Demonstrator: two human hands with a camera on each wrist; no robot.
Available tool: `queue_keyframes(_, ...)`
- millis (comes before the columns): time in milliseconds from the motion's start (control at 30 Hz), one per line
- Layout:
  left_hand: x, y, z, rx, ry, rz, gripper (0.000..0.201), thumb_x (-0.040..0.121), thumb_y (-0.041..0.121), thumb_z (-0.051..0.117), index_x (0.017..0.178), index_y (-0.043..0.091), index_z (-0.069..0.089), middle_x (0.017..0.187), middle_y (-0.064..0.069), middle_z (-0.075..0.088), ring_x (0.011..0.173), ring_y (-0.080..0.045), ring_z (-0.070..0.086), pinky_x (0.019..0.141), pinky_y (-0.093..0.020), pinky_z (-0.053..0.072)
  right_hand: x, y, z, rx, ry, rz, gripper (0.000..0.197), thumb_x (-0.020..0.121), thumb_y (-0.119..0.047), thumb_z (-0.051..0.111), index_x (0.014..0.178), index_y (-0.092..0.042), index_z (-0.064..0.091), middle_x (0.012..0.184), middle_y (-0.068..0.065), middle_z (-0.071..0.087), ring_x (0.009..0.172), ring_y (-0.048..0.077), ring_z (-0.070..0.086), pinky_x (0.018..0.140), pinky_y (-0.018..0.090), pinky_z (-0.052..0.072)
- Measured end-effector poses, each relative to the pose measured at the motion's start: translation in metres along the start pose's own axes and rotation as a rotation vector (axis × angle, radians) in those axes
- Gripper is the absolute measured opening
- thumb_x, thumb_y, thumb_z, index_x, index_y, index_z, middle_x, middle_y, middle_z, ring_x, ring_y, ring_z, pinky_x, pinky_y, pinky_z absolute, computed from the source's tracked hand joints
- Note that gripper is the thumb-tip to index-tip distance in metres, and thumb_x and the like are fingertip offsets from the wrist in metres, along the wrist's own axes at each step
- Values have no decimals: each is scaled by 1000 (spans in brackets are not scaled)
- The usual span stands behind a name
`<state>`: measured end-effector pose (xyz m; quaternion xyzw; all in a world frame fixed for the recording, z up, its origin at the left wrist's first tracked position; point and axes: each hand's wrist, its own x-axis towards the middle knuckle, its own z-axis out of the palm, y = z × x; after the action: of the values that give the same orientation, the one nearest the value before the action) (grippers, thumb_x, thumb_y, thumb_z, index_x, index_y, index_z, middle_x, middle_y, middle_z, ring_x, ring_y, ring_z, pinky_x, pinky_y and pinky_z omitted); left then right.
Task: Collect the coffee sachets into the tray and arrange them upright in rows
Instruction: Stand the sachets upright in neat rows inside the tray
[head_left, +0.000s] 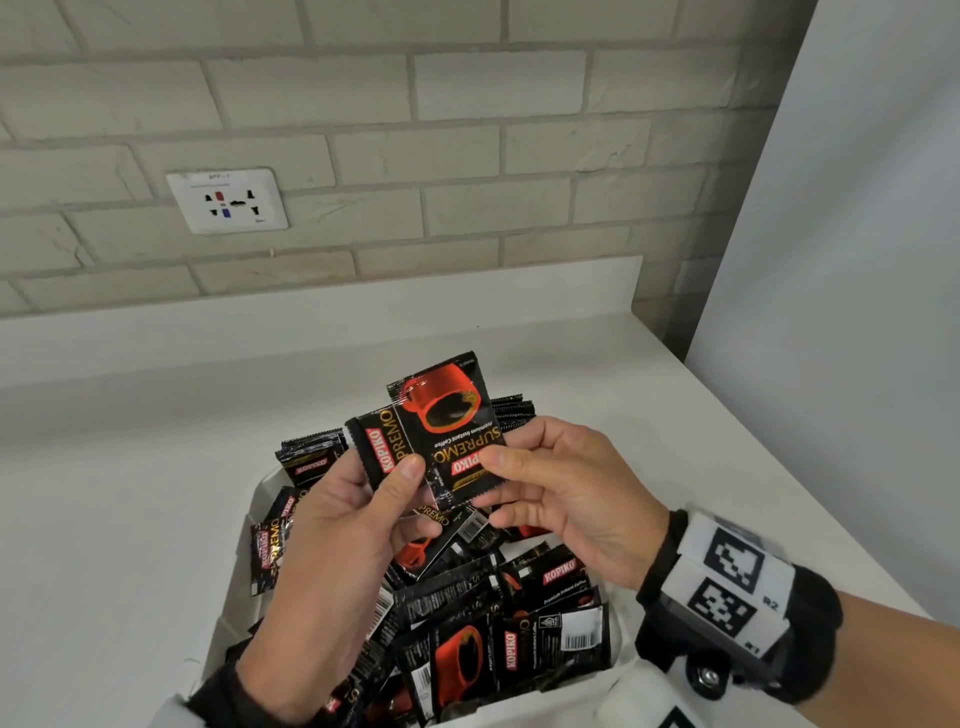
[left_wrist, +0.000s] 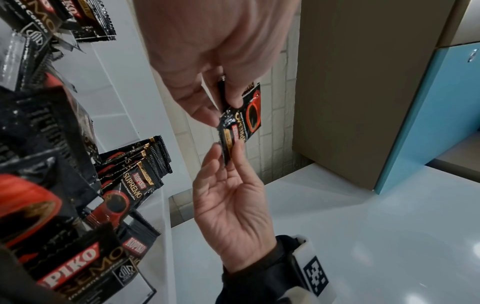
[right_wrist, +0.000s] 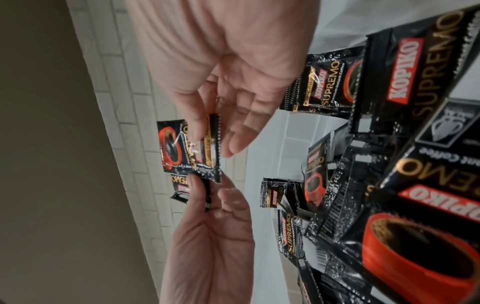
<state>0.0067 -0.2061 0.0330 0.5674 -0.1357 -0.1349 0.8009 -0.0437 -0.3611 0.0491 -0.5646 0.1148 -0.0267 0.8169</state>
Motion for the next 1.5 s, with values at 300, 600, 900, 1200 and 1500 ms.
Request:
queue_keyframes(300,2,7,-5,52,62,-61,22,62,23,68,81,12,66,56,-1,62,48,-8,56,45,-16,49,2,-2,-12,-27,83,-47,26,60,-19,68,79,-5,56,75,11,70,61,16,67,52,21,54)
queue_keyframes(600,22,20,-24,255,163,-76,28,81,-1,61,63,17,73,69,-4,70,80,-30,53,80,-44,45,4,-62,-36,-228,192,-368,22,86,8,49,81,-14,50,84,4,58,68,14,66,55,29,57)
queue_keyframes(900,26,22,8,338,-142,-121,12,85,9,58,85,14,69,73,-3,74,60,-10,69,52,-21,55,-1,-65,-8,-843,-209,-313,24,75,-4,71,81,-25,60,82,-4,64,68,4,61,55,17,49)
queue_keyframes(1200,21,28,14,400,-390,-82,41,82,45,41,107,24,66,99,0,74,88,-17,71,77,-27,57,10,-58,-3,-1011,-59,-426,41,69,-19,78,92,-39,50,79,-10,48,71,10,48,69,23,42)
queue_keyframes(1500,29,24,16,80,-337,-285,38,75,19,53,110,6,60,104,-18,70,76,-25,70,56,-34,59,18,-61,-16,-940,-56,-359,37,70,-15,77,86,-38,53,82,-8,53,71,10,53,62,22,44)
